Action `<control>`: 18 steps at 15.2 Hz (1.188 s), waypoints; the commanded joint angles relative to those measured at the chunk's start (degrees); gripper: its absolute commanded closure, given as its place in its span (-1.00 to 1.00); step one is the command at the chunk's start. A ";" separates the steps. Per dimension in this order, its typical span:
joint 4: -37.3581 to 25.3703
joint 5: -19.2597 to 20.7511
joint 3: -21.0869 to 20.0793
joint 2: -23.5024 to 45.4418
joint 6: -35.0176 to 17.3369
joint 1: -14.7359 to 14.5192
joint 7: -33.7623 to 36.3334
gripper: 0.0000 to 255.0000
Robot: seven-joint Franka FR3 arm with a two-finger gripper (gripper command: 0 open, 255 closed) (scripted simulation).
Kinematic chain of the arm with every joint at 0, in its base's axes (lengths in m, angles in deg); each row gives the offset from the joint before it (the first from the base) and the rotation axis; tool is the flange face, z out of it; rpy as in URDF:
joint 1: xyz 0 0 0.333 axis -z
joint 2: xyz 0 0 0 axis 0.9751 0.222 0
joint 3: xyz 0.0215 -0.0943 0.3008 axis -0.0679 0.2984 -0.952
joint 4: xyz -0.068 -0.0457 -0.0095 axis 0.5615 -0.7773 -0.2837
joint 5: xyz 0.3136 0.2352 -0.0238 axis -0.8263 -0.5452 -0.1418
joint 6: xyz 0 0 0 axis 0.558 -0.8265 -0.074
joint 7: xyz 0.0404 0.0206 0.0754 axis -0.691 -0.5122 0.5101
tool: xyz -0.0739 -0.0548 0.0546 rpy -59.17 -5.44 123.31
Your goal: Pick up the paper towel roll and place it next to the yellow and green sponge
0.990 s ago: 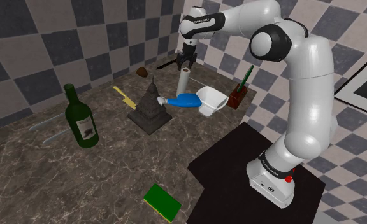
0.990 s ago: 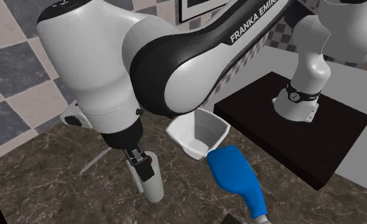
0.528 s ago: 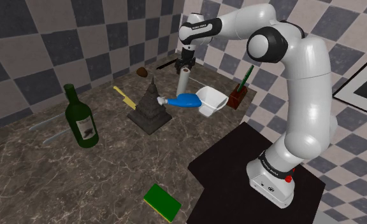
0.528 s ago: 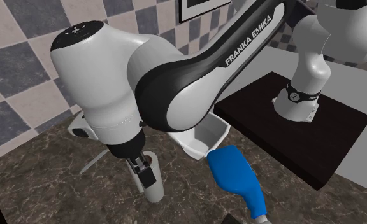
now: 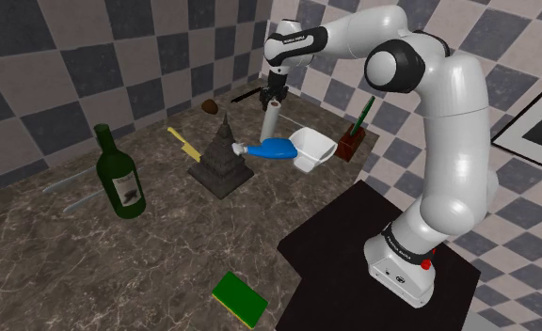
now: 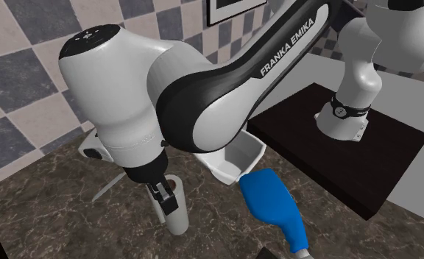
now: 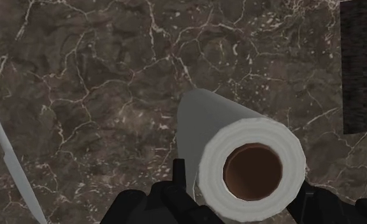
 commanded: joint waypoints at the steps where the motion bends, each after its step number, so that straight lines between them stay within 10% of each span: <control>1: 0.03 -0.01 -0.02 0.01 0.00 -0.02 0.00 1.00; 18: -3.37 0.56 0.31 -3.15 6.53 -0.05 0.60 1.00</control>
